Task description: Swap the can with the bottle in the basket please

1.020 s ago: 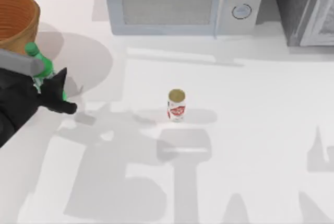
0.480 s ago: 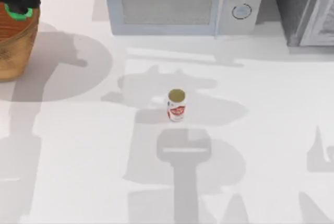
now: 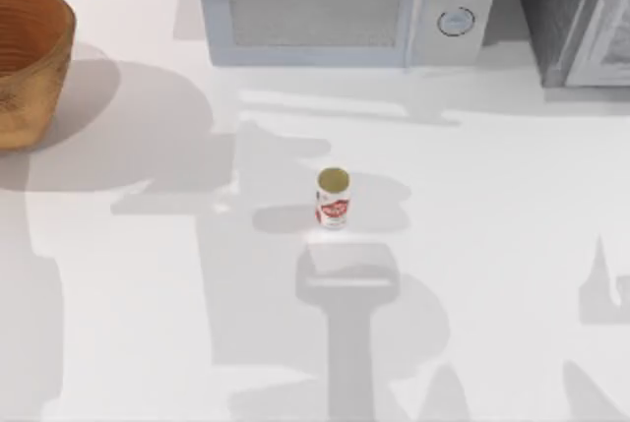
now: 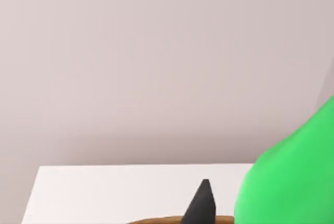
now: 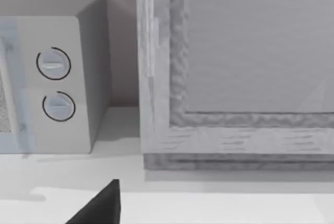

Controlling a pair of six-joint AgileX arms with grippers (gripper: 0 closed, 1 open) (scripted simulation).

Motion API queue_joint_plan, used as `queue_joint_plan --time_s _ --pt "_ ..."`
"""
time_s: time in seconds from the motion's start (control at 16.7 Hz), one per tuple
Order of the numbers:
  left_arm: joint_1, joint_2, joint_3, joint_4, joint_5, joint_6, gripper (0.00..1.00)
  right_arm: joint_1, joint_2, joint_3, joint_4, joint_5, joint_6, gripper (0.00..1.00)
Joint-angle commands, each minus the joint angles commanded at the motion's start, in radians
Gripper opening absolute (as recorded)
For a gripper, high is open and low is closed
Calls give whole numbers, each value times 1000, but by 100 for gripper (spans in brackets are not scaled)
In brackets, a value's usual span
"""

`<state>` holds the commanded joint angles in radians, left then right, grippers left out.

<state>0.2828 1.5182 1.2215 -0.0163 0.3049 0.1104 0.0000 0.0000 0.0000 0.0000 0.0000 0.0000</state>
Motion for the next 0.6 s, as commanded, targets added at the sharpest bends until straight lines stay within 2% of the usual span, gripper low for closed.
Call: queue_joint_plan --time_s 0.6 --pt "-7 62 12 45 -11 -1 0 0 0 0 0 0 0 100"
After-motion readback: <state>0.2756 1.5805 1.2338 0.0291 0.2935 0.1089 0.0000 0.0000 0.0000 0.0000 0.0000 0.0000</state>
